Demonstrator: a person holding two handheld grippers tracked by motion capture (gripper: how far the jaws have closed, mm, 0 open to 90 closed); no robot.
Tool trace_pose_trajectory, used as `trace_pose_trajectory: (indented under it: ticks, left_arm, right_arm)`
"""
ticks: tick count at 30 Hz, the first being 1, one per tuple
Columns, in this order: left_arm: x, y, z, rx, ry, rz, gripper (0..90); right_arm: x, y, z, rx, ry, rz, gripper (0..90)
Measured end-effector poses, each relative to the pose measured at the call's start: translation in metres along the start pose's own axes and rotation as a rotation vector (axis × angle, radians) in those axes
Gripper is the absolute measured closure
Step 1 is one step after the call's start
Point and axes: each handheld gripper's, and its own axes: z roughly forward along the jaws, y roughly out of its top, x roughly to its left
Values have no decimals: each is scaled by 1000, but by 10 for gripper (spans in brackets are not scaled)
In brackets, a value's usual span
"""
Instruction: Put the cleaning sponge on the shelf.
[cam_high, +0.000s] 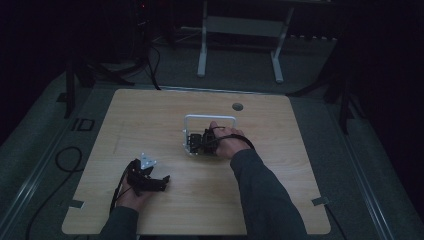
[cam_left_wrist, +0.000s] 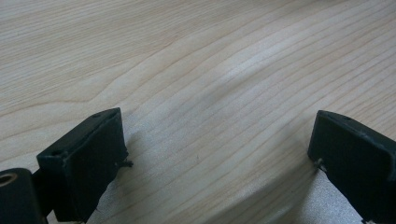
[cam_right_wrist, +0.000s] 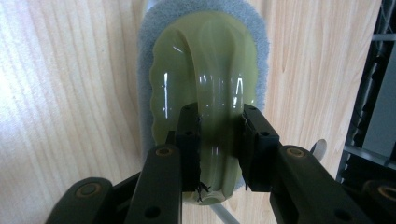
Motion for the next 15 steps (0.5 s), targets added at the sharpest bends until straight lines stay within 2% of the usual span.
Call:
trace_pose_trajectory:
  ticks: [11,15]
  left_arm:
    - [0,0,0,-3,-1,-4,41]
    - [0,0,0,0,-1,-1,41]
  right_arm:
    - [1,0,7,3,-53,2,723]
    - [0,0,9,-6,-59,0,725]
